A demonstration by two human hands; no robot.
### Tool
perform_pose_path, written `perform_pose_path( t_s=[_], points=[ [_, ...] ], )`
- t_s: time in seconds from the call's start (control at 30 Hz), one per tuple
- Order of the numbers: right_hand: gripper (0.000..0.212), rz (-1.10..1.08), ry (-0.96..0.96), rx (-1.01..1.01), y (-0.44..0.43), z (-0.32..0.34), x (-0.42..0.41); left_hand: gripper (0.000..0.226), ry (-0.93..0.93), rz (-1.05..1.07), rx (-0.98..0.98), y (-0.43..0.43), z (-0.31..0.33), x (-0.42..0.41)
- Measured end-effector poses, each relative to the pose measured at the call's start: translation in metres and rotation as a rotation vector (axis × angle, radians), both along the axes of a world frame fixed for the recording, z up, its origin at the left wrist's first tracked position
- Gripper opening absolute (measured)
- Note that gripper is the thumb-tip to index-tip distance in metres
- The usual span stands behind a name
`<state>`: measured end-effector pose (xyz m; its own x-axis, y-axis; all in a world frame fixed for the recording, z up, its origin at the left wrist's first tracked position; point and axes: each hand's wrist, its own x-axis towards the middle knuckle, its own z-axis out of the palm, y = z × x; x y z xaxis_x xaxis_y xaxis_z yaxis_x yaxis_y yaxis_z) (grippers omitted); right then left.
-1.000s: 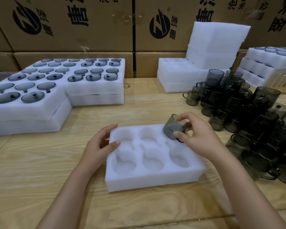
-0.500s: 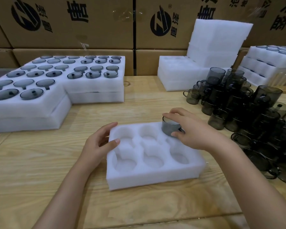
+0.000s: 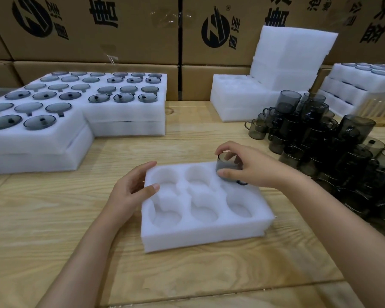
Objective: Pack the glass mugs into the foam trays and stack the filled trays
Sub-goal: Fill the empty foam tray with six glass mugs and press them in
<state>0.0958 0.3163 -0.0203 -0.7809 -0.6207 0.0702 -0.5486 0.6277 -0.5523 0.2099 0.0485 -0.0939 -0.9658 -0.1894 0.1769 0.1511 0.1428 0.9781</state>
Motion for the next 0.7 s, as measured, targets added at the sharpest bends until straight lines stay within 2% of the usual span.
perform_pose_path(
  t_s=[0.1, 0.23, 0.37, 0.43, 0.5, 0.53, 0.6, 0.67, 0.7],
  points=[
    [0.043, -0.003, -0.019, -0.052, -0.001, -0.002, -0.004, 0.054, -0.013, -0.019, 0.030, -0.001, 0.000, 0.001],
    [0.042, 0.060, -0.004, -0.053, 0.001, -0.004, -0.006, 0.064, -0.041, -0.047, 0.063, -0.002, 0.004, 0.001],
    [0.039, 0.060, 0.007, -0.042, 0.001, -0.011, -0.004, 0.054, -0.099, -0.033, 0.066, 0.002, 0.011, 0.001],
    [0.037, 0.037, 0.089, 0.013, 0.003, -0.023, -0.002, 0.054, -0.174, 0.017, -0.119, 0.007, 0.023, -0.003],
    [0.037, 0.011, 0.154, 0.098, 0.006, -0.030, -0.002, 0.054, -0.171, 0.129, -0.554, 0.017, 0.039, -0.010],
    [0.039, 0.008, 0.137, 0.115, 0.006, -0.031, -0.003, 0.053, -0.089, 0.154, -0.720, 0.026, 0.048, -0.013],
    [0.046, 0.022, 0.001, 0.013, 0.005, -0.031, -0.003, 0.049, 0.084, 0.035, -0.818, 0.056, 0.063, -0.020],
    [0.046, 0.031, -0.115, -0.158, 0.005, -0.032, -0.002, 0.050, 0.115, -0.177, -0.874, 0.088, 0.065, -0.027],
    [0.045, 0.029, -0.119, -0.175, 0.005, -0.033, -0.001, 0.052, 0.085, -0.252, -0.934, 0.100, 0.062, -0.030]
  ],
)
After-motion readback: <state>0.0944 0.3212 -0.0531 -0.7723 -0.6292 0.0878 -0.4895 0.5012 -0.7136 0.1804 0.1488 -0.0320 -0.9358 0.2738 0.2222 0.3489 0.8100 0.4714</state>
